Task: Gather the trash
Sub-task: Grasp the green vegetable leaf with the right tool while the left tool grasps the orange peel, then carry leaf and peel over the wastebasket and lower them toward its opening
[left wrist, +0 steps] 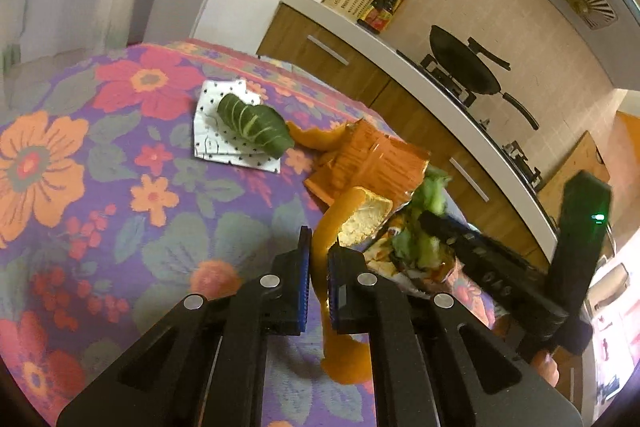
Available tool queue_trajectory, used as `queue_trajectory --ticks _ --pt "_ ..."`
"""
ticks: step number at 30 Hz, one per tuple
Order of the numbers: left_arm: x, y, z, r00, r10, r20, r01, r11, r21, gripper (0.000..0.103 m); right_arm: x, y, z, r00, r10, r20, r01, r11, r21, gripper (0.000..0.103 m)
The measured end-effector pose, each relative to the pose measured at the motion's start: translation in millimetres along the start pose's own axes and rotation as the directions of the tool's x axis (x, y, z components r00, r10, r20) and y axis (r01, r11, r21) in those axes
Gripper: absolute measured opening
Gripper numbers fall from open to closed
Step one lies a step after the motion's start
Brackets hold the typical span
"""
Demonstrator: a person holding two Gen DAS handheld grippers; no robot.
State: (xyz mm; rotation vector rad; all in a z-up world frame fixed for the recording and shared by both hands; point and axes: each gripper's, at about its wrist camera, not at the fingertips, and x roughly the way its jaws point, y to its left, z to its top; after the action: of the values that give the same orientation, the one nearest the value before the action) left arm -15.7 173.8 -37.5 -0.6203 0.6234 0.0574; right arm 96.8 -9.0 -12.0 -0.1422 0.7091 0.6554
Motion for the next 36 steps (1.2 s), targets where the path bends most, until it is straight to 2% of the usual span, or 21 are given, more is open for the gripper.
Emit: queue_trajectory --ticks 5,7,14,17,27,36 --pt "-3 1 -1 1.000 -0.025 0.012 0.025 1.000 0.010 0.005 -21 -21 2 0.982 0.170 0.083 -0.177 0.981 0.084 0.016" --pt "-3 -2 -2 1.000 -0.022 0.014 0.022 1.000 0.022 0.005 -23 -27 3 0.977 0.195 0.089 -0.204 0.973 0.112 0.016" --pt "-4 -14 -3 1.000 -0.008 0.022 0.007 0.998 0.064 0.005 -53 -44 -1 0.983 0.107 0.152 -0.123 0.987 0.104 0.015" --pt "-7 -26 -3 0.999 -0.044 0.024 0.043 0.997 0.065 0.005 -67 -53 0 0.978 0.095 0.186 -0.115 0.988 0.101 0.015" --pt "-6 -102 3 0.993 -0.110 0.031 0.102 0.976 0.192 0.005 -117 -88 -12 0.959 0.014 0.282 -0.046 0.993 0.105 0.015" --pt "30 -180 -1 0.988 -0.151 -0.028 0.153 0.942 0.297 0.005 -141 -159 -37 0.951 -0.098 0.293 0.031 0.974 0.224 0.015"
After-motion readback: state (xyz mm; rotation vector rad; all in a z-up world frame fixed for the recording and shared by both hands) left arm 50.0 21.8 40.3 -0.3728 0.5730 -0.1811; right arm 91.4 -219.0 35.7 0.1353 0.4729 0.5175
